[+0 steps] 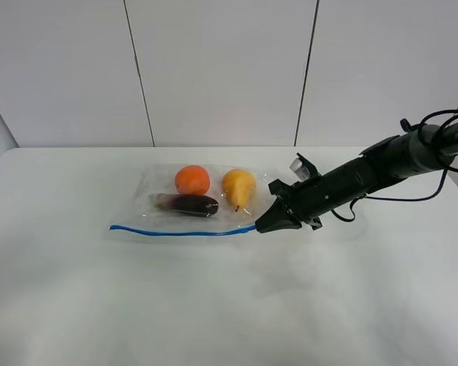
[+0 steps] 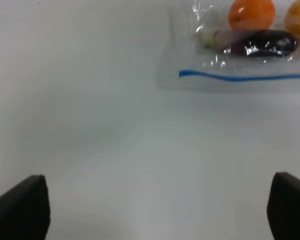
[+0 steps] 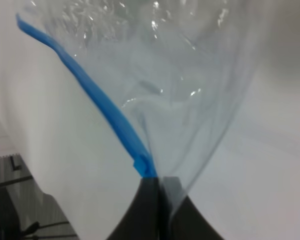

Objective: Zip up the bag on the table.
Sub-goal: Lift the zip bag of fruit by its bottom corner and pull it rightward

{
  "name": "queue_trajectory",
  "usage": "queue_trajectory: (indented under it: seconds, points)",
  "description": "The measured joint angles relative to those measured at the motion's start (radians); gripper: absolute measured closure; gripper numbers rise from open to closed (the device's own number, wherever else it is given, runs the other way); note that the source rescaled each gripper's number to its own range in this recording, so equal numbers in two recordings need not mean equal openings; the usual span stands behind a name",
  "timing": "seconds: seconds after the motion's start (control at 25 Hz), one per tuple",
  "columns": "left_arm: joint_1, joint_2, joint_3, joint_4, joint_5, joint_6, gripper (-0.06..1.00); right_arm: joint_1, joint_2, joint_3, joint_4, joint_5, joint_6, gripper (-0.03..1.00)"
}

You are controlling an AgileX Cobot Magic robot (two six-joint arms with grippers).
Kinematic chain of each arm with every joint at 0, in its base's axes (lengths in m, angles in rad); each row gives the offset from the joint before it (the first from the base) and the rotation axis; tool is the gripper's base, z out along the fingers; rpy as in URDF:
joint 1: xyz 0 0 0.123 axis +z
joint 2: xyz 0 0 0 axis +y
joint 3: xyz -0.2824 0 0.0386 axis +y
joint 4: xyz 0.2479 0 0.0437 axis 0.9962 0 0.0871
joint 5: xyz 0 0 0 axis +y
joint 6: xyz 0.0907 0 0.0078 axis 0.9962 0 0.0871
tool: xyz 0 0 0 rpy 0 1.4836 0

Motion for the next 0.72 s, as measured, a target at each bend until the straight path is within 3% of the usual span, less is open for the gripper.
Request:
queue_trajectory:
  seconds: [0.72]
  points:
    - [0.000,0.000,0.000,0.000,0.000,0.000,-0.06,0.000,-0.097,0.000,0.074,0.064,-0.027,0.97]
